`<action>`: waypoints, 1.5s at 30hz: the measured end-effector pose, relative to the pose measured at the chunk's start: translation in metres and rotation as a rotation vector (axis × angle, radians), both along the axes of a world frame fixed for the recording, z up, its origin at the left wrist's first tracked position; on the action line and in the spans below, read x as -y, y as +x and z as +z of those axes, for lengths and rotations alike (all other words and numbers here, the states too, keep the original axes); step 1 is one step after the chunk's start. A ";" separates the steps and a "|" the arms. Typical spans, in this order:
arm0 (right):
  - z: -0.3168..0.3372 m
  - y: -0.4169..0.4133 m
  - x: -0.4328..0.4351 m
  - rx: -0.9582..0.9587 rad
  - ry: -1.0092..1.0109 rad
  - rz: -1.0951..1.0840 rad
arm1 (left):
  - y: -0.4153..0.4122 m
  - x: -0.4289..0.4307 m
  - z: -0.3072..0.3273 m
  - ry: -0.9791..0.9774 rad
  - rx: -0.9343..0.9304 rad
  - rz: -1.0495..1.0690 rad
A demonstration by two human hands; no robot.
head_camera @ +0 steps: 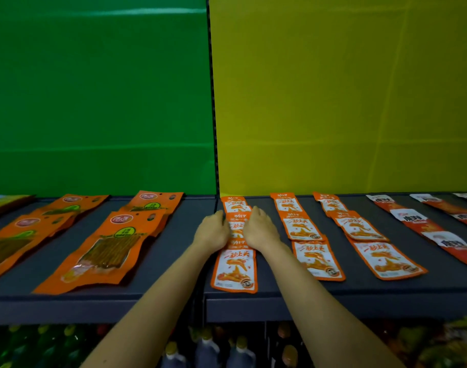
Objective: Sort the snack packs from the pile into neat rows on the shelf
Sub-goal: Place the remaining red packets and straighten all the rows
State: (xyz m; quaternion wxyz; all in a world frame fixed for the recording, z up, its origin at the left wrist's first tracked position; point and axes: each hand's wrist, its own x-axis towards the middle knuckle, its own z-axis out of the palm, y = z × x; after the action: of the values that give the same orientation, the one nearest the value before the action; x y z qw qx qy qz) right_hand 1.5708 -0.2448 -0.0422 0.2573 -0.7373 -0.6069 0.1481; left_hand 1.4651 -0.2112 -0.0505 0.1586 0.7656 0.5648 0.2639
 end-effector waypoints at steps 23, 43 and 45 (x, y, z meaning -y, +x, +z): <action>0.002 -0.009 0.014 0.037 0.090 0.036 | -0.007 0.010 0.007 -0.084 0.079 -0.037; -0.019 0.067 0.138 0.138 0.215 -0.076 | -0.041 0.104 -0.004 0.029 -0.242 -0.137; -0.019 0.070 0.137 0.123 0.218 -0.053 | -0.040 0.103 -0.006 0.034 -0.243 -0.122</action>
State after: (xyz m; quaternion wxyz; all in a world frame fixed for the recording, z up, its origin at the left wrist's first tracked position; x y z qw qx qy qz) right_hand 1.6407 -0.3819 -0.0608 0.3020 -0.7284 -0.6143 0.0292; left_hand 1.4247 -0.3138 -0.0562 0.0918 0.8275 0.5277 0.1686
